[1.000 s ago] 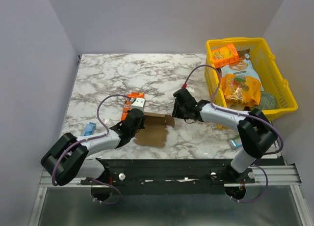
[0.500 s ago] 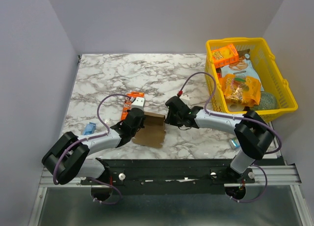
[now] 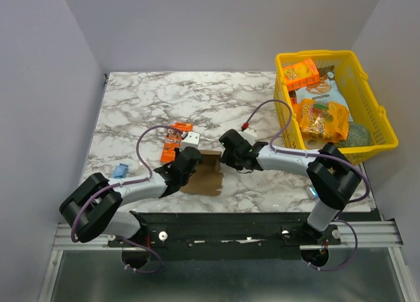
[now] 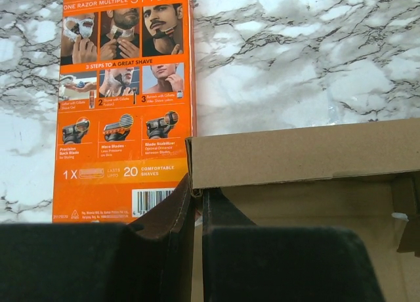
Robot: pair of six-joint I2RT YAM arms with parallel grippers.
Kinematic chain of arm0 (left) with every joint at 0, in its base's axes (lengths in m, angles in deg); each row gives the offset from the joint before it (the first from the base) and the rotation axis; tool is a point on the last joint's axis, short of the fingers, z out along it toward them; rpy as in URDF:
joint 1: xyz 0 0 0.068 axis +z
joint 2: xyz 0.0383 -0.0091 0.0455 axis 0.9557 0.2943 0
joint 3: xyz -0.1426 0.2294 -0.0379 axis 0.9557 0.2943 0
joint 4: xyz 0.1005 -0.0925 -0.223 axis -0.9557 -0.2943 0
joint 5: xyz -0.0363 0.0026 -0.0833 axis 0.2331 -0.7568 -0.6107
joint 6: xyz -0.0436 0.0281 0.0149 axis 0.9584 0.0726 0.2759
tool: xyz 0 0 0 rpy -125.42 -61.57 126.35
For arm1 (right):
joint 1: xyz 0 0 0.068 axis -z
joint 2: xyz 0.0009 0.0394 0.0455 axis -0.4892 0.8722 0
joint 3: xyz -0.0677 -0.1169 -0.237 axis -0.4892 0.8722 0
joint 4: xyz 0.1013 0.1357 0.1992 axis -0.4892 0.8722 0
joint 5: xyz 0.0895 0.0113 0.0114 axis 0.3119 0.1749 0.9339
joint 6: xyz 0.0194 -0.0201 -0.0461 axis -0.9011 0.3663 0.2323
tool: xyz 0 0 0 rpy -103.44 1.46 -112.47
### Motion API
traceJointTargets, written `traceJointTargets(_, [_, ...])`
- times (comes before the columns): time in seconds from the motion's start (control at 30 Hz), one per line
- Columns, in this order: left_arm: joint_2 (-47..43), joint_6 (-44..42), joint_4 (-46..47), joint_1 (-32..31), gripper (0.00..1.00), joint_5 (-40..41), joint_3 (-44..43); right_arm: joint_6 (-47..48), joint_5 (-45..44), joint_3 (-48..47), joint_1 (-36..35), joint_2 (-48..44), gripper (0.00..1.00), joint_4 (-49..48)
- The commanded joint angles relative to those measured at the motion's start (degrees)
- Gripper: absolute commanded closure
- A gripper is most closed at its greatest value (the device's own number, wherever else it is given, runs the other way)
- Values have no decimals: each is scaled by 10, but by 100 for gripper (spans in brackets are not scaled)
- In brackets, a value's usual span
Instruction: Fold the paper box
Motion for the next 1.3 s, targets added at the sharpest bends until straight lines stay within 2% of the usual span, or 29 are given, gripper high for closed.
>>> traceJointTargets(0.0, [14,-11,-20,-40,100,7,-25,-63,-26,-18,-10,1,48,-57])
traceJointTargets(0.23, [7,-9,-18,-53,100,6,-26,-111,-85,-26,-16,3,48,-56])
traceJointTargets(0.5, [18,-8,-25,-39,100,-5,-28,-87,-102,-35,-18,5,45,-34])
traceJointTargets(0.6, [12,2,-23,7,100,-61,-20,-56,-103,14,-19,-34,45,-37])
traceJointTargets(0.77, [-10,11,-20,46,100,-101,-5,54,-64,120,-21,-112,53,-85])
traceJointTargets(0.93, [-27,12,-12,61,100,-131,7,113,-2,188,-21,-190,57,-118])
traceJointTargets(1.07, [-38,11,0,68,100,-165,16,165,-8,226,-20,-243,59,-135])
traceJointTargets(1.27, [-51,9,24,71,100,-202,27,269,55,244,18,-261,61,-204])
